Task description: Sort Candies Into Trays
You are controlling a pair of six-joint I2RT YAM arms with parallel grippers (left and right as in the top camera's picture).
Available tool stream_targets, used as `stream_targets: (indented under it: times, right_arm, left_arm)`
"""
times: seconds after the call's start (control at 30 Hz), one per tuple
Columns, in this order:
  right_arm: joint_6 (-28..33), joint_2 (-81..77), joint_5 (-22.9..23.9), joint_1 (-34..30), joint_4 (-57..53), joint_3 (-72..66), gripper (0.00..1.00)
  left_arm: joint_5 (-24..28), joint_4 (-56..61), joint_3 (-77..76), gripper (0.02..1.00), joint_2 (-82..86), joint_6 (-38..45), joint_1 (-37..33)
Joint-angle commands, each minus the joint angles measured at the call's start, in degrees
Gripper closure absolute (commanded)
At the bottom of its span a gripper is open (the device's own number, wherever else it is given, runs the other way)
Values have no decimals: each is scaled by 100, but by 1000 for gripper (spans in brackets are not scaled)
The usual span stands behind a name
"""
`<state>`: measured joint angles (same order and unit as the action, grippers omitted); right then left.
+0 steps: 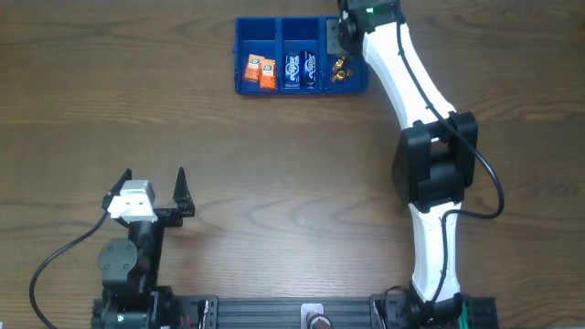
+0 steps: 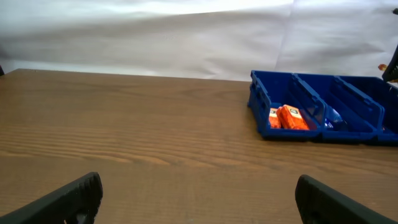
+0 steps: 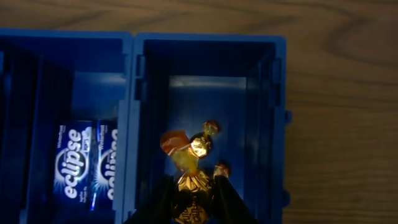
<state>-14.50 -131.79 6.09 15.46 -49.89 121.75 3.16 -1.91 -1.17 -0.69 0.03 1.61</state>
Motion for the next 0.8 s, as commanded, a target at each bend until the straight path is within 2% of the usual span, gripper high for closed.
stream_targets:
  times: [0.03, 0.1, 0.13, 0.17, 0.23, 0.27, 0.47, 0.57, 0.67, 0.8]
  right_arm:
    - [-76, -2, 140, -52, -39, 48, 864]
    - [-76, -2, 138, -55, -57, 48, 838]
    - [-76, -2, 138, -55, -63, 48, 796]
    - [-76, -2, 133, -55, -68, 48, 706]
    - [-74, -2, 133, -55, -81, 48, 169]
    - [-72, -2, 116, -55, -81, 46, 1]
    - [-33, 238, 74, -33, -129, 48, 1]
    - [273, 721, 155, -111, -422, 42, 1]
    - [476, 1515, 472, -197, -544, -208, 1]
    - [605, 3049, 564, -389, -439, -1143, 1]
  left_arm:
    - [48, -236, 90, 20, 31, 20, -20]
    - [50, -236, 90, 20, 31, 20, -20]
    - [48, -236, 90, 20, 31, 20, -20]
    - [48, -236, 90, 20, 31, 20, -20]
    - [50, -236, 90, 20, 31, 20, -20]
    - [50, -236, 90, 20, 31, 20, -20]
    - [48, -236, 90, 20, 31, 20, -20]
    - [48, -236, 90, 20, 31, 20, -20]
    - [50, -236, 90, 20, 31, 20, -20]
    - [50, -236, 90, 20, 31, 20, -20]
